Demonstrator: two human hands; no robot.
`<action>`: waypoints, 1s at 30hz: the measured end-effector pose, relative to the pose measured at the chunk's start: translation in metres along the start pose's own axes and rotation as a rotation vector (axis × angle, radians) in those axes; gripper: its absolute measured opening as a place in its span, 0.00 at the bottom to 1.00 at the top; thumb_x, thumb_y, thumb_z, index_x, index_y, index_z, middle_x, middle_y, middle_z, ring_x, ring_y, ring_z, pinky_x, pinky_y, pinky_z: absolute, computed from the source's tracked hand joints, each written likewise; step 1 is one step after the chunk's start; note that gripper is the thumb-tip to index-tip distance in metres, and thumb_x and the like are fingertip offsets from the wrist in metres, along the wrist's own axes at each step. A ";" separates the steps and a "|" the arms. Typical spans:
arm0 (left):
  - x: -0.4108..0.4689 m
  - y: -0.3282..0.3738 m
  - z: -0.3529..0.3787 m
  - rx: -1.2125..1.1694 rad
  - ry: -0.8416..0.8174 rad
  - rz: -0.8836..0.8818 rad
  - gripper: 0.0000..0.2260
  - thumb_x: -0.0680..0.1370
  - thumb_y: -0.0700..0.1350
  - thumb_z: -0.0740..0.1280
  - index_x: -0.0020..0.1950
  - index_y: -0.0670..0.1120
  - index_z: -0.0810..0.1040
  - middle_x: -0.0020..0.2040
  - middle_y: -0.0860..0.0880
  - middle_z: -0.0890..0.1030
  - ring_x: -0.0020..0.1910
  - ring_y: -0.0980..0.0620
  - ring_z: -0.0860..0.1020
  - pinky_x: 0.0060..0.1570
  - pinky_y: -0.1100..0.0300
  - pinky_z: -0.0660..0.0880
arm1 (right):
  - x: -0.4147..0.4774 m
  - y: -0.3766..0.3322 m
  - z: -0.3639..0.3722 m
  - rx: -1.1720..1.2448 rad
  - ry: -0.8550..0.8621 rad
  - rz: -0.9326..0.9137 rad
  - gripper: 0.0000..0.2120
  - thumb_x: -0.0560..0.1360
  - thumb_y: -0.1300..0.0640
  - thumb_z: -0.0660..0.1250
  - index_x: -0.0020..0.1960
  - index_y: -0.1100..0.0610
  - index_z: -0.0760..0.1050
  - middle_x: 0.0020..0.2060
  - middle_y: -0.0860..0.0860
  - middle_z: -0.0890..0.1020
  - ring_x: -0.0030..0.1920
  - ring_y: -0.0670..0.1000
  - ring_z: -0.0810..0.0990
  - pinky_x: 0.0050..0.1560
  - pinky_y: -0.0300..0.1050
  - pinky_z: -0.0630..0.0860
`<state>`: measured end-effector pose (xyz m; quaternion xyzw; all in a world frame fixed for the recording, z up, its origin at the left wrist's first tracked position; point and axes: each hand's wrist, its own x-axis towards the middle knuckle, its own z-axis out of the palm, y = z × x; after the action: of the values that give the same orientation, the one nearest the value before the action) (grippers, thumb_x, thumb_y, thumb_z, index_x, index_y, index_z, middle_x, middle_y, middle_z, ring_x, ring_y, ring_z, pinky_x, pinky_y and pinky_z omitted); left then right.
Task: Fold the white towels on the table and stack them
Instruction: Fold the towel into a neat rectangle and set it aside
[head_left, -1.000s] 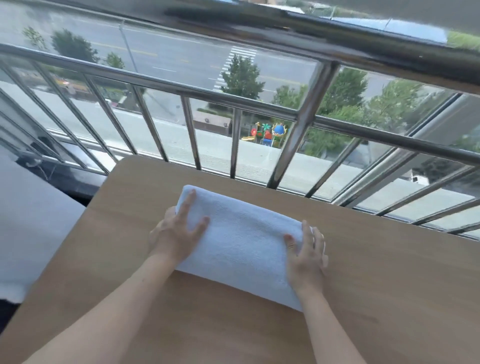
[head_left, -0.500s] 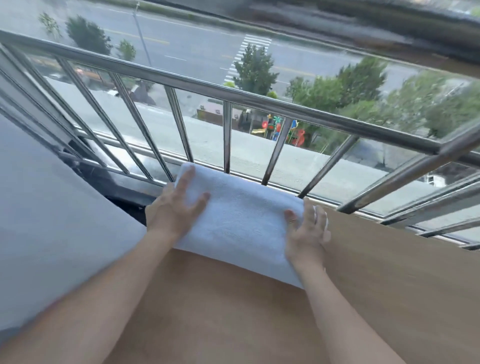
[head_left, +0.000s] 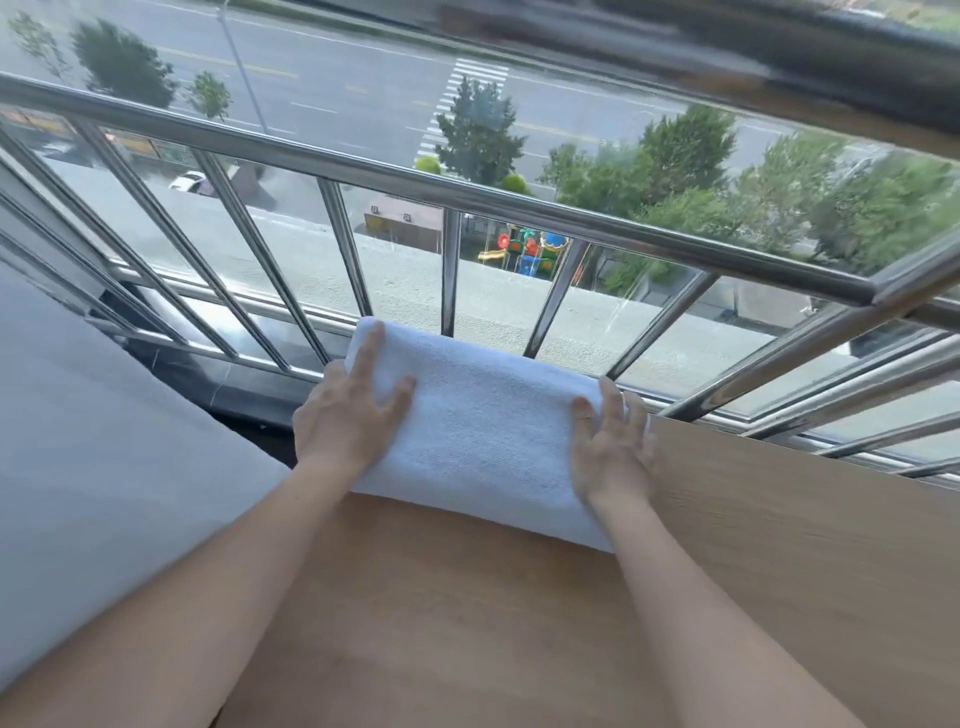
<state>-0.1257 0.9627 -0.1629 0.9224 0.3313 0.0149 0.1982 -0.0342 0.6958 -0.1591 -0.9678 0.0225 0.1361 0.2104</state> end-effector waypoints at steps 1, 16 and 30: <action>-0.001 0.002 -0.001 0.023 -0.014 -0.012 0.30 0.77 0.71 0.51 0.77 0.69 0.44 0.70 0.42 0.69 0.67 0.38 0.71 0.54 0.45 0.69 | -0.002 -0.002 -0.002 -0.036 -0.019 0.012 0.32 0.77 0.28 0.39 0.78 0.37 0.49 0.79 0.44 0.49 0.77 0.59 0.55 0.73 0.59 0.56; -0.031 0.058 0.027 0.192 -0.103 0.455 0.29 0.79 0.63 0.42 0.81 0.61 0.47 0.83 0.51 0.45 0.81 0.48 0.42 0.78 0.47 0.40 | -0.021 -0.029 0.017 -0.281 -0.045 -0.375 0.27 0.81 0.39 0.38 0.79 0.37 0.38 0.80 0.42 0.39 0.78 0.53 0.30 0.72 0.61 0.25; -0.125 0.084 0.014 0.158 -0.282 0.483 0.29 0.82 0.64 0.46 0.82 0.58 0.51 0.83 0.51 0.47 0.81 0.47 0.40 0.78 0.47 0.38 | -0.092 0.054 -0.051 -0.148 -0.152 -0.410 0.27 0.83 0.40 0.48 0.80 0.41 0.46 0.80 0.43 0.40 0.80 0.51 0.36 0.77 0.55 0.31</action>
<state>-0.1704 0.8212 -0.1311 0.9801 0.0715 -0.0926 0.1606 -0.1156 0.6239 -0.1110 -0.9519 -0.2007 0.1640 0.1634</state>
